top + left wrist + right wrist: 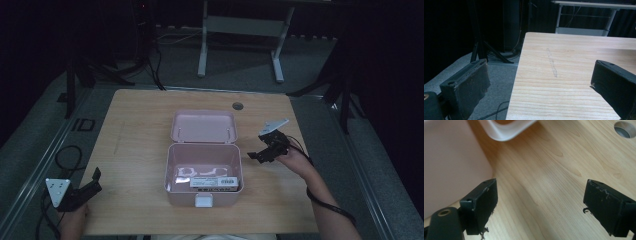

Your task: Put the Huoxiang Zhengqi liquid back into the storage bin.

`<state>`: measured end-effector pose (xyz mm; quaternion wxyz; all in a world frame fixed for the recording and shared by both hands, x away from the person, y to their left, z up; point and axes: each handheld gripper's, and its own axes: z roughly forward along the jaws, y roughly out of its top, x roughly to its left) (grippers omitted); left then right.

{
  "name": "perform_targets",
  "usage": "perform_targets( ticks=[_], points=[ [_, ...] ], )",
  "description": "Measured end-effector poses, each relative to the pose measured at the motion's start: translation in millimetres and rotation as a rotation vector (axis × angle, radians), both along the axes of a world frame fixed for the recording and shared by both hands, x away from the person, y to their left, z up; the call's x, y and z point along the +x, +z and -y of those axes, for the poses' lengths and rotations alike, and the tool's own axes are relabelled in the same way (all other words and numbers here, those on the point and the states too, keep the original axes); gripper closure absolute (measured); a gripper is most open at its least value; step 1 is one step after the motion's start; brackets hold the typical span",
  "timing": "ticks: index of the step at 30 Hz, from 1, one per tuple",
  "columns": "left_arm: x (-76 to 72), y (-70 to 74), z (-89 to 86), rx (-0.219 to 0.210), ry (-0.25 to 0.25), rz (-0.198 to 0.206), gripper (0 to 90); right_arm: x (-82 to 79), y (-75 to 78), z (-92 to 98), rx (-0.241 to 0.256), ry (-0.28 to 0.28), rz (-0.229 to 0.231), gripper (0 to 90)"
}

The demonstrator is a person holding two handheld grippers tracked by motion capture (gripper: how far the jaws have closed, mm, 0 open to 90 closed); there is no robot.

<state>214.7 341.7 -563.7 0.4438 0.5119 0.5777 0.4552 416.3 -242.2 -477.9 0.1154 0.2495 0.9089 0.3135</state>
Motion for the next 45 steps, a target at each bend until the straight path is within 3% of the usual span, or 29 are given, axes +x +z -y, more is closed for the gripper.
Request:
perform_targets(
  ticks=[2,6,13,16,20,24,28,34,45],
  points=[
    [0.1,0.1,-0.3,0.000,0.000,-0.004,2.1,0.2,-14.2,4.9,0.011,-0.008,-0.011,12.6],
    [0.1,0.1,-0.4,-0.002,-0.001,-0.004,2.1,-2.1,-28.8,11.2,0.014,-0.058,0.032,12.0],
    [0.2,0.1,-0.5,-0.001,-0.003,-0.006,2.1,-6.8,-48.8,24.6,0.137,-0.151,0.081,11.7],
    [0.4,0.1,-0.6,-0.004,-0.002,-0.005,2.1,-10.9,-54.2,29.5,0.160,-0.193,0.117,11.1],
    [0.5,0.1,-0.5,-0.003,-0.001,-0.006,2.1,-17.8,-57.7,38.0,0.208,-0.252,0.162,11.1],
    [0.4,0.1,-0.4,-0.003,0.000,-0.005,2.1,-22.4,-57.9,44.7,0.222,-0.291,0.188,11.1],
    [0.3,0.1,-0.5,-0.004,-0.001,-0.005,2.1,-27.2,-59.0,55.2,0.234,-0.385,0.225,11.1],
    [0.1,0.1,-0.5,-0.003,-0.003,-0.002,2.1,-30.4,-65.6,69.8,0.242,-0.493,0.233,11.1],
    [0.0,0.0,-0.3,-0.002,-0.002,0.000,2.1,-34.1,-67.4,94.3,0.275,-0.562,0.227,11.1]
  ],
)
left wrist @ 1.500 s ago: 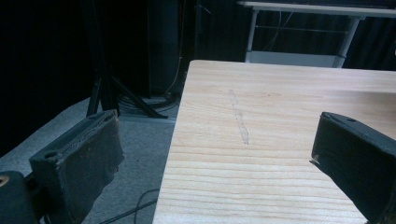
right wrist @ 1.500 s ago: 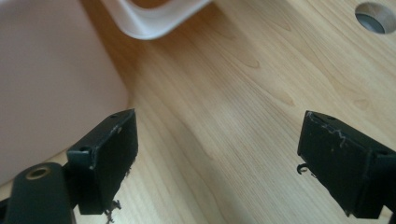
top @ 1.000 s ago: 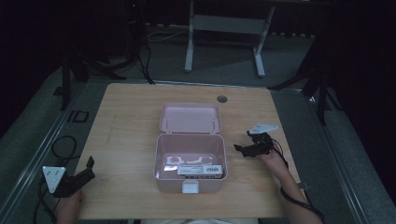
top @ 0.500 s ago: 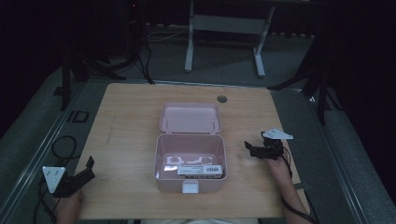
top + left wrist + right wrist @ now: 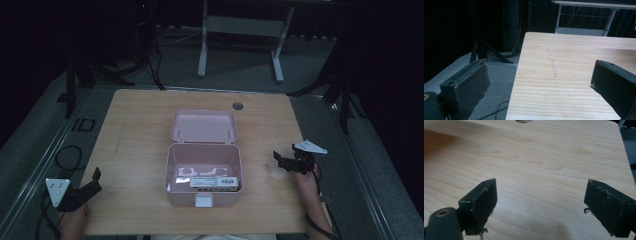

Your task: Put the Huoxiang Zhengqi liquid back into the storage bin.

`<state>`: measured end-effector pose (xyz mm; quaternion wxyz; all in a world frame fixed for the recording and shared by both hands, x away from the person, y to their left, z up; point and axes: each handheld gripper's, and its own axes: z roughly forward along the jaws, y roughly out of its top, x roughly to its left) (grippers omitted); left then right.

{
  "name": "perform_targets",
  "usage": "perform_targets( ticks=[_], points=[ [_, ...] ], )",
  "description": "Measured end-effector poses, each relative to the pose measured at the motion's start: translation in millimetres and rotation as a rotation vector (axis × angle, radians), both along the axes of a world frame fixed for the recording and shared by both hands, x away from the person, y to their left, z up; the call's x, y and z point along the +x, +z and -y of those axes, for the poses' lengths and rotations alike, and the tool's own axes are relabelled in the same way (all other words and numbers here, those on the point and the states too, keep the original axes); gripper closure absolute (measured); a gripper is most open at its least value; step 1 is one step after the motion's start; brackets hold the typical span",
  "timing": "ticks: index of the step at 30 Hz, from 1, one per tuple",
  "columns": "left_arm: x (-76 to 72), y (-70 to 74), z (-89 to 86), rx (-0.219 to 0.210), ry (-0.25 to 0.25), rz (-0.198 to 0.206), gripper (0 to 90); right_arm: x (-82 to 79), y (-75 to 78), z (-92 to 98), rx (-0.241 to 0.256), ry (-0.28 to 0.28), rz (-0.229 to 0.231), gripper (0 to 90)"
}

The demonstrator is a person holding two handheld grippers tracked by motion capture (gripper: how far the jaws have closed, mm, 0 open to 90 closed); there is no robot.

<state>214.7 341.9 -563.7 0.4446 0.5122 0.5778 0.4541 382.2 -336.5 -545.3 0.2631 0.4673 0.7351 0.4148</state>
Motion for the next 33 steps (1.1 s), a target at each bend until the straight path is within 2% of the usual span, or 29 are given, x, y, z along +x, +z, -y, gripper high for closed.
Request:
perform_targets(
  ticks=[5,7,14,16,25,33],
  points=[
    [-0.1,-0.1,0.0,-0.001,0.001,0.001,2.1,-1.7,0.7,10.1,0.009,-0.036,-0.001,11.1],
    [-0.1,-0.1,0.0,-0.001,0.000,0.002,2.1,-2.1,1.3,13.4,0.032,-0.038,-0.004,11.1],
    [-0.2,-0.1,-0.2,-0.003,0.000,0.001,2.1,-1.6,-0.8,23.9,0.051,-0.053,-0.017,11.1],
    [-0.1,0.0,-0.3,-0.003,0.001,0.000,2.1,-1.0,0.3,28.8,0.077,-0.066,-0.020,11.3],
    [-0.4,-0.1,-0.8,-0.006,0.001,0.001,2.1,0.6,0.0,36.4,0.124,-0.080,-0.029,12.1],
    [-0.4,-0.1,-1.0,-0.008,0.002,0.002,2.1,2.0,-2.2,36.9,0.104,-0.092,-0.042,12.3]
  ],
)
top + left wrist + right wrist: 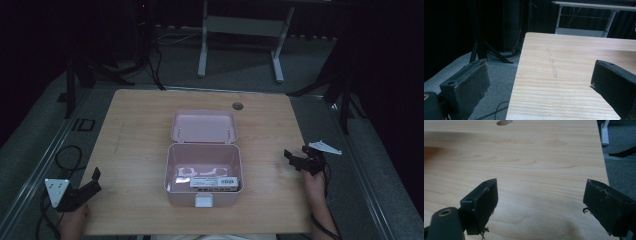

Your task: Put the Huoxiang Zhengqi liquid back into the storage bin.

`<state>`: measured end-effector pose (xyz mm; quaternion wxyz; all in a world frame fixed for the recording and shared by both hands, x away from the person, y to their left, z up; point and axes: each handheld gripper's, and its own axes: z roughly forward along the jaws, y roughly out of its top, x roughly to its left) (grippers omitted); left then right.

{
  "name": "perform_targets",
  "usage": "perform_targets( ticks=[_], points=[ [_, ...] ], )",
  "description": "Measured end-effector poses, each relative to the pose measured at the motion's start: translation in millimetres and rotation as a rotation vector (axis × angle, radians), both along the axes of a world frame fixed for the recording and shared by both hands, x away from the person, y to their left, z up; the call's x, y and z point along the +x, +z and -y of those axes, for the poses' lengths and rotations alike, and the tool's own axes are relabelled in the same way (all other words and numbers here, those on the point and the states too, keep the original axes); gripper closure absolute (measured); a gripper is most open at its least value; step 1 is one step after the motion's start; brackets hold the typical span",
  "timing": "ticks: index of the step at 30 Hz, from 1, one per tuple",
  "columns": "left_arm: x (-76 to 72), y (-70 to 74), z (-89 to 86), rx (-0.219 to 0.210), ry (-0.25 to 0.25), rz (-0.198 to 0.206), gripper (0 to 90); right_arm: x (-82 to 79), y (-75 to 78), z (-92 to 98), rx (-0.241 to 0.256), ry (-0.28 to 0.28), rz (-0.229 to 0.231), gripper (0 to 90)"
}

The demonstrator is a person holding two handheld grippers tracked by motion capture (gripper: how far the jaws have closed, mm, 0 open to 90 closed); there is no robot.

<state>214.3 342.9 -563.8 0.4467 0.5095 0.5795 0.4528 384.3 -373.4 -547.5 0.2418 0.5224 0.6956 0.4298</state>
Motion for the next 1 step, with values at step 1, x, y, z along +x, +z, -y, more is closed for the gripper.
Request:
perform_targets(
  ticks=[1],
  points=[
    [0.0,0.0,0.0,0.000,0.000,0.000,2.1,0.3,-0.6,-0.3,-0.003,0.004,-0.002,12.3]
  ],
)
